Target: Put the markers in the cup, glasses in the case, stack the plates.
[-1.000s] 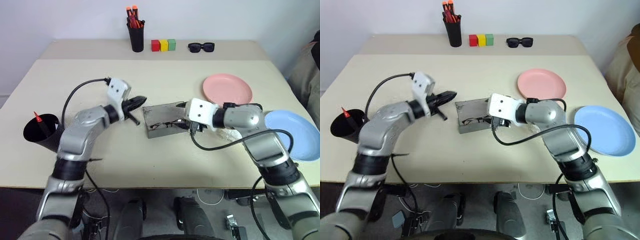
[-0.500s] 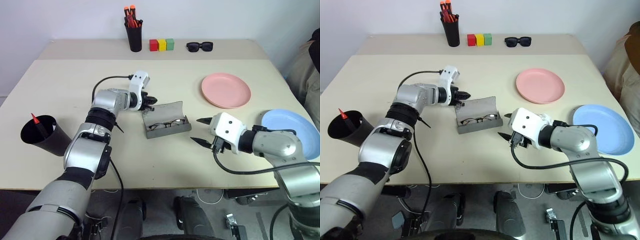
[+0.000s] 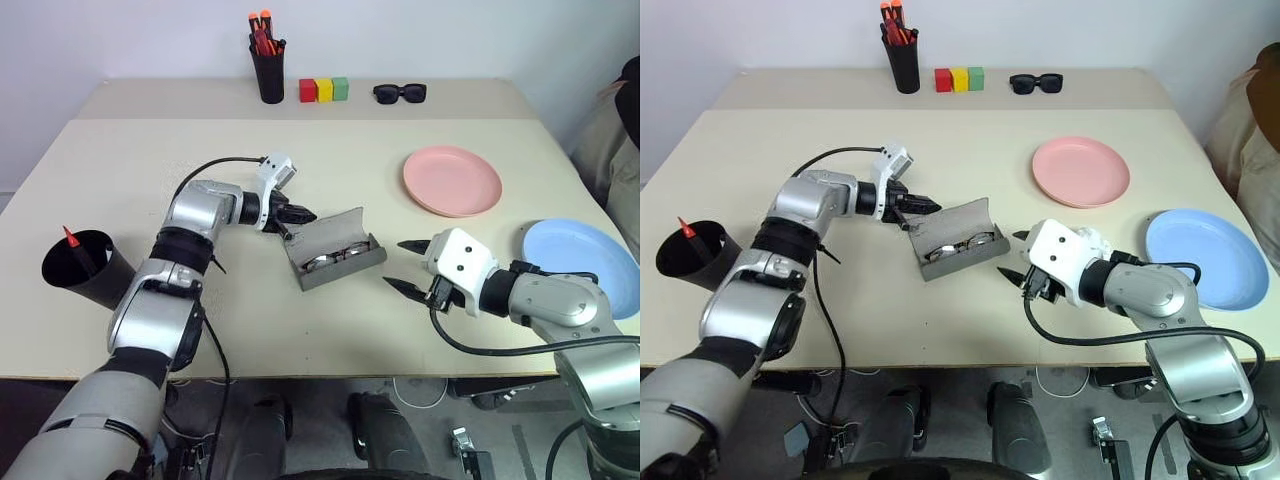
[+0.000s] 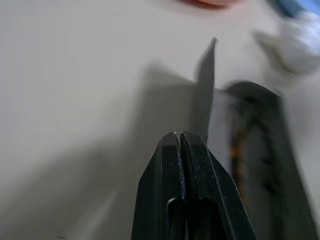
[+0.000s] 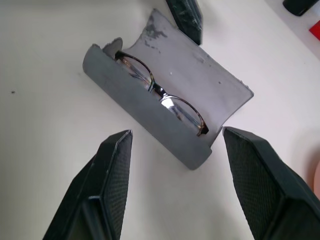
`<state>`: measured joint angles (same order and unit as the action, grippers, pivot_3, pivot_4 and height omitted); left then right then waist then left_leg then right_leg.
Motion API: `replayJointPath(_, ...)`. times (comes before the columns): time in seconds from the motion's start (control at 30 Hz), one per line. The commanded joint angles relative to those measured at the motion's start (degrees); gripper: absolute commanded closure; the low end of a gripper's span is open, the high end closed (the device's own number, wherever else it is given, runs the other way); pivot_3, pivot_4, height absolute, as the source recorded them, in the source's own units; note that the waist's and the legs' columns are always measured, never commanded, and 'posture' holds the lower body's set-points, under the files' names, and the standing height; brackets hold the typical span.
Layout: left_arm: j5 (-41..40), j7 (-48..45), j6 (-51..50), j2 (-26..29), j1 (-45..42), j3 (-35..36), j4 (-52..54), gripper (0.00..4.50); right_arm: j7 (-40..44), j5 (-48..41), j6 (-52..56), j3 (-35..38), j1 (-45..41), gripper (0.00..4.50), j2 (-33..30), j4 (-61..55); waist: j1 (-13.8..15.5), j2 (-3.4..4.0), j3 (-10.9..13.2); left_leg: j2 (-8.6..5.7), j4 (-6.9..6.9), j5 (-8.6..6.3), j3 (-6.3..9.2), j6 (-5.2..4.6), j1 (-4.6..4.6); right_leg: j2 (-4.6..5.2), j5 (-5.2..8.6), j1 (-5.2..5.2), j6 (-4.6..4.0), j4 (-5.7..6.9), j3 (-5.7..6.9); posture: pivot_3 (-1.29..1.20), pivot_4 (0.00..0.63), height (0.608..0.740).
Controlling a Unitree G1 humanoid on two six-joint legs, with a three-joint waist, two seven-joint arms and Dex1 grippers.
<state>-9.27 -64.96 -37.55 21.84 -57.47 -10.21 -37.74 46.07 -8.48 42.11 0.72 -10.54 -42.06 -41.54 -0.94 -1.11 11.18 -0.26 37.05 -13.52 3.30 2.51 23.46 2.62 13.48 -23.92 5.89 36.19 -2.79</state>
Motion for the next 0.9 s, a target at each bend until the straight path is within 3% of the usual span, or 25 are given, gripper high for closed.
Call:
replayJointPath(0.03, -2.0, -3.7, -2.4, 2.1, 4.9, -1.8, 12.6, 4.45, -0.6, -0.4, -2.1, 0.4, -1.6, 1.59, -1.0, 0.7, 0.0, 0.0, 0.0, 0.01, 0.0, 0.0, 0.0, 0.0, 0.0, 0.0, 0.0, 0.0, 0.0, 0.0, 0.0, 0.0, 0.15, 0.74)
replayJointPath(0.33, -4.6, -6.2, -4.5, 7.7, 17.0, -4.2, 32.4, 4.45, -1.5, -0.1, -4.8, -1.0, -4.0, 1.59, -1.2, 5.0, 0.1, 0.02, 0.0, 0.02, 0.04, 0.0, 0.0, 0.0, -0.01, 0.0, 0.01, 0.02, -0.02, 0.01, -0.02, 0.0, 0.15, 0.74)
replayJointPath(0.47, -8.3, -2.6, -1.2, 5.3, 19.1, 1.8, 35.1, 4.45, -6.5, 4.7, -5.1, -2.4, -7.6, 1.59, -0.9, 12.2, 0.2, 0.02, 0.0, 0.02, 0.08, 0.0, -0.01, 0.0, -0.03, 0.01, 0.12, 0.05, -0.23, 0.01, -0.02, 0.0, 0.15, 0.74)
replayJointPath(0.6, -9.4, 0.9, 9.3, 3.4, 24.8, 5.6, 42.0, 4.45, -12.7, 12.3, -8.4, -5.9, -12.8, 1.59, -0.8, 25.5, 0.2, 0.02, 0.0, 0.02, 0.12, 0.01, -0.07, 0.01, -0.03, 0.06, 0.1, 0.05, -0.26, 0.0, -0.04, 0.0, 0.15, 0.74)
replayJointPath(0.9, -13.5, 7.0, 5.7, 3.8, 36.7, 5.3, 57.6, 4.45, -21.5, 24.5, -28.5, -14.6, -28.9, 1.59, 3.1, 63.9, -0.2, 0.07, 0.0, 0.03, 0.04, 0.01, -0.21, 0.01, -0.08, 0.03, -0.02, -0.02, -0.1, 0.02, -0.13, 0.0, 0.15, 0.74)
